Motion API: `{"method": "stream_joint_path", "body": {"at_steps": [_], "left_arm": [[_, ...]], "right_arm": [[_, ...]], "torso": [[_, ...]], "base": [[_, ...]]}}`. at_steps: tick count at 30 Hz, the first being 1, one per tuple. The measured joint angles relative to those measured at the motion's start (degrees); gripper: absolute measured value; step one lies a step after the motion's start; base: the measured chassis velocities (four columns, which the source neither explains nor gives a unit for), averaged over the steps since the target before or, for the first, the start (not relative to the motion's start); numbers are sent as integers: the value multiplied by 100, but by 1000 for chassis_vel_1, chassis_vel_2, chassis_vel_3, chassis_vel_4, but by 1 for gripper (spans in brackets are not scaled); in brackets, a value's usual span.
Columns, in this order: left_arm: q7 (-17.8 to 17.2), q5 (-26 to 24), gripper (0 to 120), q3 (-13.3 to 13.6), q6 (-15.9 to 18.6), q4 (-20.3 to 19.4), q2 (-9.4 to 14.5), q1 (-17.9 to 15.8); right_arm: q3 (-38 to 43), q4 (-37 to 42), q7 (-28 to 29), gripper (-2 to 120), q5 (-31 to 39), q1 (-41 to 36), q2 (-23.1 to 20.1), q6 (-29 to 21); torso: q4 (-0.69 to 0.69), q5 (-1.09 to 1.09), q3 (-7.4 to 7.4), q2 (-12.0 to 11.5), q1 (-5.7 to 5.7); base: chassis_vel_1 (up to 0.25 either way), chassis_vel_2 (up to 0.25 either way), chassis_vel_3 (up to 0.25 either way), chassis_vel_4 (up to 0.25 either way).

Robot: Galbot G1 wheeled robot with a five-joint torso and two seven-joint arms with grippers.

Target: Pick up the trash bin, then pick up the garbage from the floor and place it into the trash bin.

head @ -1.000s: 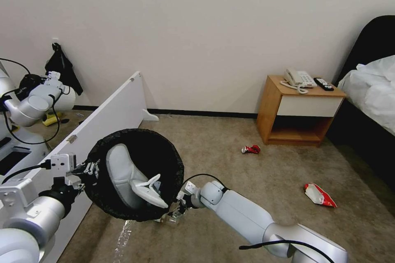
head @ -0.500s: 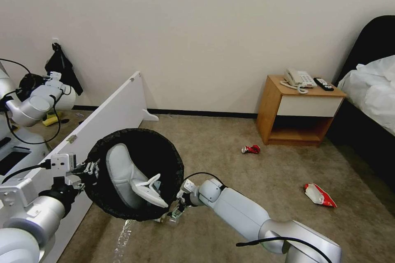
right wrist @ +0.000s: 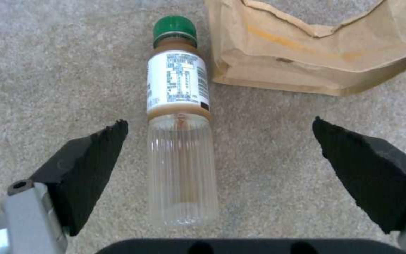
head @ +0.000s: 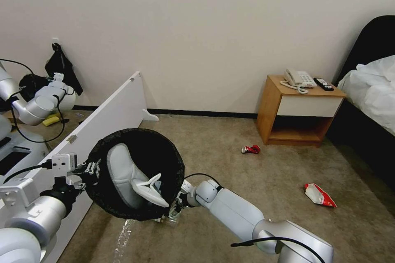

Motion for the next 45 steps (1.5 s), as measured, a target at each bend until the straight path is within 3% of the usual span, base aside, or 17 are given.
{"method": "stream_joint_path", "body": {"at_steps": [5,8,11,13,17,19,20,21,22,23,25,29,31,36,38,41,45], "left_arm": [[1,-14,4,-38,0,3,5,5],[17,-36,4,-87,3,28,26,50],[19,-36,4,-87,4,28,28,50],[15,-29,4,-58,4,4,18,38],[9,-20,4,-53,4,-12,2,47],[11,0,4,-36,4,-25,1,69],[11,0,4,-36,4,-25,1,69],[9,11,4,-17,4,-35,5,71],[3,41,4,17,4,-64,6,66],[3,41,4,17,4,-64,6,66],[12,76,4,57,5,-108,3,82],[23,115,4,65,6,-123,3,111],[17,166,4,59,7,-148,-31,139],[44,275,4,48,-6,-154,-110,191],[42,384,4,41,-42,-155,-201,242],[52,505,4,32,-90,-155,-325,258],[85,620,4,24,-158,-155,-400,292]], "right_arm": [[120,259,107,100,67,-57,-117,22],[537,1256,659,100,649,-177,-661,-181],[588,1516,782,100,779,-206,-801,-242],[831,2272,1137,100,1007,-437,-1236,-404],[1129,2745,1357,100,1121,-673,-1476,-485],[1631,3646,1694,100,1472,-1042,-1941,-701],[1631,3646,1694,100,1472,-1042,-1941,-701],[1869,4117,1859,100,1627,-1220,-2289,-785],[2351,4933,2120,100,1857,-1573,-3007,-952],[2351,4933,2120,100,1857,-1573,-3007,-952],[3315,6182,2498,100,2131,-2323,-3788,-1077],[3938,6832,2785,100,2320,-2936,-4130,-1072],[4761,7552,3199,100,2676,-3682,-4554,-780],[5881,8362,3503,100,2898,-4646,-4860,-563],[6865,8934,3720,100,2966,-5594,-4938,-410],[7815,9332,3817,100,2816,-6417,-4833,-154],[8405,9568,3807,100,2600,-6997,-4639,24]], "torso": [[1,0,0,0,0],[-1,1,-1,0,0],[-2,1,-1,0,0],[-1,1,-1,0,0],[0,2,0,0,0],[3,4,-1,0,0],[3,4,-1,0,0],[5,5,0,0,0],[-2,0,0,0,0],[-2,0,0,0,0],[-7,3,-2,1,0],[-3,4,-1,0,0],[4,0,-1,0,0],[0,1,-1,1,0],[1,2,-1,1,0],[-1,1,-1,1,0],[-1,-1,-1,1,0]], "base": [[0,0,0,0],[0,0,0,0],[0,0,0,0],[0,0,0,0],[0,0,0,0],[0,0,0,0],[0,0,0,0],[0,0,0,0],[0,0,0,0],[0,0,0,0],[0,0,0,0],[0,0,0,0],[0,0,0,0],[0,0,0,0],[0,0,0,0],[0,0,0,0],[0,0,0,0]]}}
